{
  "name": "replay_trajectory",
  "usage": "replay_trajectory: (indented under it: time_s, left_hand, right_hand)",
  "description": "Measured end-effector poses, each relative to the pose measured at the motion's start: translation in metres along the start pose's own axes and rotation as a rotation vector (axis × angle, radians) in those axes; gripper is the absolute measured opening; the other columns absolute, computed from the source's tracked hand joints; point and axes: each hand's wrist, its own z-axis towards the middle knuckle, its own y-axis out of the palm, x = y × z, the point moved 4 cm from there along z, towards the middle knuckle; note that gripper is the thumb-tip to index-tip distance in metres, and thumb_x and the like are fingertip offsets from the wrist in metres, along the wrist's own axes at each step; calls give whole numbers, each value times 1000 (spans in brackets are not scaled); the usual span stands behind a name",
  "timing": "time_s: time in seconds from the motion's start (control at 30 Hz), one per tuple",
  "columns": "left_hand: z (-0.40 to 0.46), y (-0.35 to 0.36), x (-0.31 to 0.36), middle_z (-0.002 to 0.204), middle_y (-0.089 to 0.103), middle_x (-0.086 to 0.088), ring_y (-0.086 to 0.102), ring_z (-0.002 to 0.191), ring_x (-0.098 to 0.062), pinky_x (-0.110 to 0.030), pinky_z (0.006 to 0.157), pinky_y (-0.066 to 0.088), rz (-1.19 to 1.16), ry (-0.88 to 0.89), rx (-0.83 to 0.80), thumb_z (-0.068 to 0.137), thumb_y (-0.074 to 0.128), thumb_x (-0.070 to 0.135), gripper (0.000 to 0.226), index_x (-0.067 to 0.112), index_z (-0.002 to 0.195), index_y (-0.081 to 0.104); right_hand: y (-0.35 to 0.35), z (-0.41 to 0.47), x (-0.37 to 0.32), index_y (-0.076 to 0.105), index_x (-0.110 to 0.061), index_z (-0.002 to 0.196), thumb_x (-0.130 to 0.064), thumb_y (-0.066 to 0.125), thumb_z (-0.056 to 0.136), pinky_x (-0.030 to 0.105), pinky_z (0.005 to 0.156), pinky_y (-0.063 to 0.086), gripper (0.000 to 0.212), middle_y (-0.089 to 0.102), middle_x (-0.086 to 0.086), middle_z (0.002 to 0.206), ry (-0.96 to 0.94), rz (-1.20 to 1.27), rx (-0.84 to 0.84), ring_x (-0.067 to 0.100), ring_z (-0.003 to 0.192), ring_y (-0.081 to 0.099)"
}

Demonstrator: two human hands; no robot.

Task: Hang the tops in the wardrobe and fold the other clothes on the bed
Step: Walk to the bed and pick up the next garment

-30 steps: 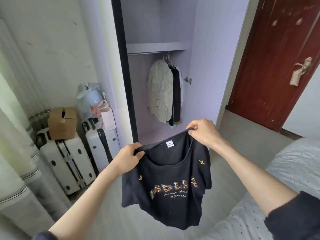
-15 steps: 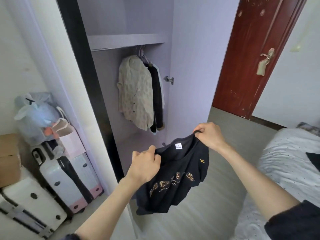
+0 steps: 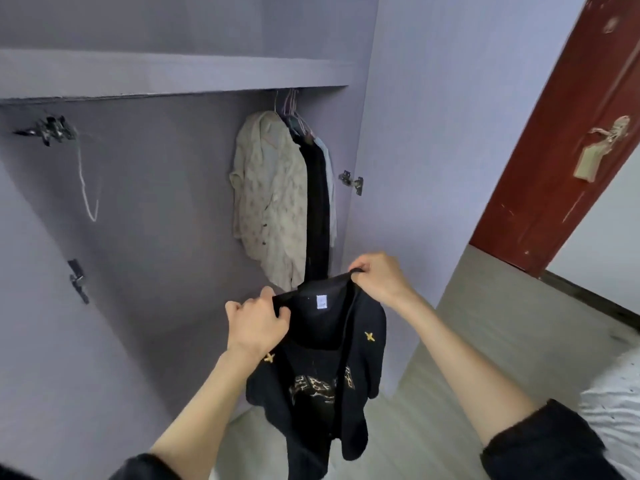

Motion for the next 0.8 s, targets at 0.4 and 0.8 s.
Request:
replay_trajectory:
  time_s: [0.4, 0.8]
  left_hand:
    - [148, 0, -74, 92, 65, 2, 57, 94, -22, -31, 88, 33, 105, -256, -52, 90, 50, 33, 14, 25, 99, 57]
    - [235, -25, -173, 85, 64, -4, 61, 86, -23, -27, 75, 46, -173, -559, 87, 83, 60, 10, 7, 12, 85, 67]
  right_hand:
    - [57, 189, 5, 70, -15, 100, -9, 52, 88, 26, 81, 48, 23, 66, -4, 96, -168, -30, -277, 14, 91, 61]
    - [187, 335, -59, 69, -9, 101, -11, 49, 88, 28, 72, 45, 24, 67, 7, 99, -365, -340, -591, 24, 95, 61]
